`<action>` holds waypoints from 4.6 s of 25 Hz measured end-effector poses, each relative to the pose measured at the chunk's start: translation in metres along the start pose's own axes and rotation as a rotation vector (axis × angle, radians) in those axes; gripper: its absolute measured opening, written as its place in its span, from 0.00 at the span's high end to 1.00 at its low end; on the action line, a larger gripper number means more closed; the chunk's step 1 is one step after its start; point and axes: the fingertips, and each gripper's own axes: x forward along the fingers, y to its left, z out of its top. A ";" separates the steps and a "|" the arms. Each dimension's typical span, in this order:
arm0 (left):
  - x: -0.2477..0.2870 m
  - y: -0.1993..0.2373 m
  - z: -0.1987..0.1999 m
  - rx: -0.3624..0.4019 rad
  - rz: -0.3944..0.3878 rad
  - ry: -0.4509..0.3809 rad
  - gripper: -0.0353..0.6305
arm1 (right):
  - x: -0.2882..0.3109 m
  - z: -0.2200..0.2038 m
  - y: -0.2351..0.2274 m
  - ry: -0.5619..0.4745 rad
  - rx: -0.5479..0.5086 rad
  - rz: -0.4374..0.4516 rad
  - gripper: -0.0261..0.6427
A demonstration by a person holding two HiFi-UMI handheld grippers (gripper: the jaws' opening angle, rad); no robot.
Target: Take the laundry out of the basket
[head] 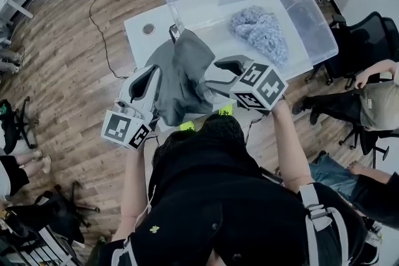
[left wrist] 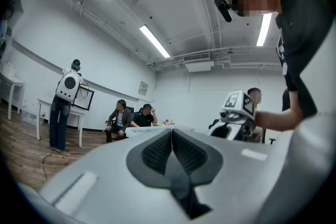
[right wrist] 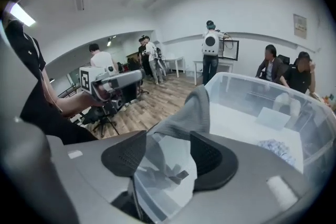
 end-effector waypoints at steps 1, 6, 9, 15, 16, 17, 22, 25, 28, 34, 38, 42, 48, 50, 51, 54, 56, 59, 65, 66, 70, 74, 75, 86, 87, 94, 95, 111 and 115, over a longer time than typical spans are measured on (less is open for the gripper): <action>-0.001 0.000 -0.001 -0.003 0.002 0.000 0.93 | 0.001 0.002 -0.010 -0.029 0.012 -0.003 0.53; -0.008 -0.001 -0.002 -0.022 0.015 -0.003 0.93 | 0.026 0.018 -0.050 -0.180 0.228 0.131 0.45; -0.012 0.001 -0.005 -0.033 0.033 0.001 0.93 | 0.048 0.020 -0.062 -0.187 0.317 0.223 0.41; -0.020 0.009 -0.006 -0.044 0.078 0.006 0.93 | 0.043 0.046 -0.046 -0.308 0.240 0.325 0.89; -0.021 0.010 -0.007 -0.044 0.083 0.008 0.93 | 0.042 0.048 -0.046 -0.311 0.185 0.265 0.90; -0.021 0.011 -0.007 -0.043 0.086 0.010 0.93 | 0.041 0.048 -0.046 -0.307 0.137 0.210 0.92; -0.015 0.009 -0.008 -0.039 0.076 0.016 0.93 | 0.037 0.048 -0.037 -0.288 0.051 0.090 0.93; -0.010 0.006 -0.006 -0.034 0.060 0.016 0.93 | 0.027 0.055 -0.023 -0.309 0.036 0.083 0.93; -0.007 0.003 -0.006 -0.031 0.048 0.017 0.93 | 0.022 0.065 0.000 -0.311 -0.026 0.089 0.93; -0.004 0.003 0.000 0.018 0.046 0.028 0.93 | 0.032 0.077 0.036 -0.314 -0.104 0.074 0.93; -0.005 0.004 0.001 0.029 0.045 0.031 0.93 | 0.043 0.076 0.052 -0.285 -0.145 0.036 0.92; -0.006 0.007 0.001 0.023 0.042 0.023 0.93 | 0.048 0.086 0.074 -0.290 -0.193 0.052 0.72; -0.009 0.009 -0.002 -0.001 0.037 0.019 0.93 | 0.037 0.075 0.071 -0.218 -0.234 0.019 0.57; -0.009 0.011 -0.005 -0.013 0.033 0.023 0.93 | 0.025 0.056 0.062 -0.159 -0.244 -0.023 0.53; -0.009 0.012 -0.007 -0.020 0.031 0.024 0.93 | 0.019 0.044 0.057 -0.126 -0.240 -0.039 0.52; -0.006 0.012 -0.012 -0.032 0.019 0.028 0.93 | 0.008 0.000 0.047 -0.010 -0.170 -0.023 0.49; -0.002 0.009 -0.013 -0.035 0.003 0.034 0.93 | 0.005 -0.020 0.043 0.034 -0.114 -0.001 0.49; 0.009 0.000 -0.014 -0.036 -0.031 0.042 0.93 | 0.003 -0.024 0.038 0.048 -0.057 0.024 0.50; 0.019 -0.016 -0.014 -0.043 -0.063 0.045 0.93 | 0.013 -0.034 0.041 0.242 -0.091 0.120 0.51; 0.019 -0.017 -0.013 -0.044 -0.063 0.045 0.93 | 0.012 -0.034 0.040 0.253 -0.105 0.121 0.51; 0.017 -0.016 -0.011 -0.050 -0.051 0.039 0.93 | 0.012 -0.036 0.038 0.315 -0.173 0.183 0.50; 0.016 -0.013 -0.016 -0.064 -0.032 0.045 0.93 | 0.026 -0.041 0.043 0.329 -0.146 0.355 0.47; 0.017 -0.012 -0.017 -0.068 -0.029 0.048 0.93 | 0.028 -0.042 0.044 0.333 -0.138 0.403 0.47; 0.028 -0.011 -0.017 -0.084 0.006 0.051 0.93 | 0.014 -0.038 0.048 0.313 -0.032 0.527 0.64; 0.029 -0.012 -0.016 -0.082 0.003 0.051 0.93 | 0.012 -0.038 0.048 0.312 -0.036 0.500 0.67; 0.031 -0.019 -0.015 -0.073 -0.025 0.049 0.93 | 0.000 -0.036 0.048 0.342 -0.125 0.308 0.78; 0.031 -0.020 -0.016 -0.072 -0.029 0.049 0.93 | -0.002 -0.030 0.045 0.316 -0.138 0.284 0.94; 0.009 -0.009 0.021 0.006 -0.024 -0.017 0.93 | -0.038 0.103 0.034 -0.311 -0.116 0.083 0.94; -0.001 -0.005 0.035 0.036 -0.003 -0.048 0.93 | -0.055 0.143 0.052 -0.473 -0.202 0.062 0.94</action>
